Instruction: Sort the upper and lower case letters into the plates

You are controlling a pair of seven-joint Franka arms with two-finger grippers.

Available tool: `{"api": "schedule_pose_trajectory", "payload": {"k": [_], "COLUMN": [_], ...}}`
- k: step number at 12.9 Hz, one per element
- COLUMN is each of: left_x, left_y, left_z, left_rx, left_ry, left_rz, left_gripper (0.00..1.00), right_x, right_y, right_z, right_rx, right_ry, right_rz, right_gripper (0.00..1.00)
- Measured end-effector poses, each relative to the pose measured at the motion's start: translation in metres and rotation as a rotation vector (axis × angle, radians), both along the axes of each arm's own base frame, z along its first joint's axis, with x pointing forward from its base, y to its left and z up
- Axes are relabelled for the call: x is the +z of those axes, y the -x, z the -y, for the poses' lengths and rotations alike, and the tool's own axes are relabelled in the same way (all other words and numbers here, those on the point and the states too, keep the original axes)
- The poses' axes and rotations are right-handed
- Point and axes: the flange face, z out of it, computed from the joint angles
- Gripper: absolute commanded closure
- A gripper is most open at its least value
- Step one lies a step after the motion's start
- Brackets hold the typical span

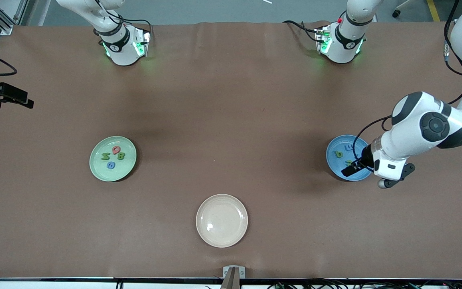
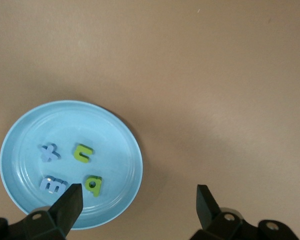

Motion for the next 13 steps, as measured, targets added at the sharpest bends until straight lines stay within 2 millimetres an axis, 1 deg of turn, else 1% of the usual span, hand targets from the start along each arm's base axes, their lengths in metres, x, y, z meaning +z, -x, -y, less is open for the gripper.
{"api": "schedule_pose_trajectory", "payload": {"k": [2, 4, 5, 7, 8, 9, 11, 13], "left_x": [0.013, 0.023, 0.025, 0.023, 0.026, 0.034, 0.057, 0.076], "left_y": [-0.007, -0.01, -0.013, -0.02, -0.021, -0.022, -0.018, -0.013], "left_z": [-0.003, 0.005, 0.009, 0.006, 0.005, 0.005, 0.009, 0.005], "left_rx": [-0.027, -0.081, -0.104, -0.148, -0.168, -0.182, -0.21, -0.259], "left_ry": [-0.005, 0.021, 0.041, 0.06, 0.051, 0.036, 0.028, 0.029], "left_rz": [-0.005, -0.046, -0.07, -0.109, -0.113, -0.106, -0.081, -0.063], "left_gripper": [0.0, 0.0, 0.0, 0.0, 0.0, 0.0, 0.0, 0.0], "right_x": [0.01, 0.018, 0.02, 0.022, 0.022, 0.022, 0.022, 0.022], "right_y": [0.008, 0.016, 0.019, 0.024, 0.025, 0.025, 0.025, 0.025], "right_z": [0.0, -0.002, -0.003, -0.005, -0.006, -0.007, -0.008, -0.009], "right_rx": [0.0, 0.003, 0.004, 0.008, 0.01, 0.012, 0.014, 0.016], "right_ry": [-0.001, -0.002, -0.003, -0.004, -0.004, -0.004, -0.004, -0.004], "right_rz": [0.017, 0.029, 0.032, 0.033, 0.033, 0.034, 0.034, 0.036], "right_gripper": [0.0, 0.0, 0.0, 0.0, 0.0, 0.0, 0.0, 0.0]}}
